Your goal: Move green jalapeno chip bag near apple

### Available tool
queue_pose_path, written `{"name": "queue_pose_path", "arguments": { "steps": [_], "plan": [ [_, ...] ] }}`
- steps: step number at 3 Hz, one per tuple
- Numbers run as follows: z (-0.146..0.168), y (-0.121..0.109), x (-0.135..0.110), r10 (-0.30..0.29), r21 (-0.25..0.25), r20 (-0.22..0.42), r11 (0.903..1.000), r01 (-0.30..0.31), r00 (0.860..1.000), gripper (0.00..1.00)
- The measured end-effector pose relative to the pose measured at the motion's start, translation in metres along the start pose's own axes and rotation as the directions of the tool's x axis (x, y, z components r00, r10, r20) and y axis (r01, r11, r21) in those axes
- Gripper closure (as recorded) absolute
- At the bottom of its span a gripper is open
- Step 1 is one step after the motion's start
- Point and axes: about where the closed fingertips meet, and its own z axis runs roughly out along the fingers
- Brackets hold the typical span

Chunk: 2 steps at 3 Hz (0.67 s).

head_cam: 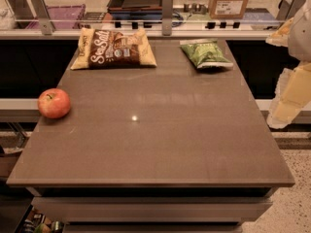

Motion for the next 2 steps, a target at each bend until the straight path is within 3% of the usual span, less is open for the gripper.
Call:
{"name": "queue_pose_path", "arguments": {
  "steps": [2],
  "plan": [
    [0.003, -0.018, -0.008, 0.000, 0.052, 0.028, 0.9987, -0.001, 1.000, 0.00]
  ]
}}
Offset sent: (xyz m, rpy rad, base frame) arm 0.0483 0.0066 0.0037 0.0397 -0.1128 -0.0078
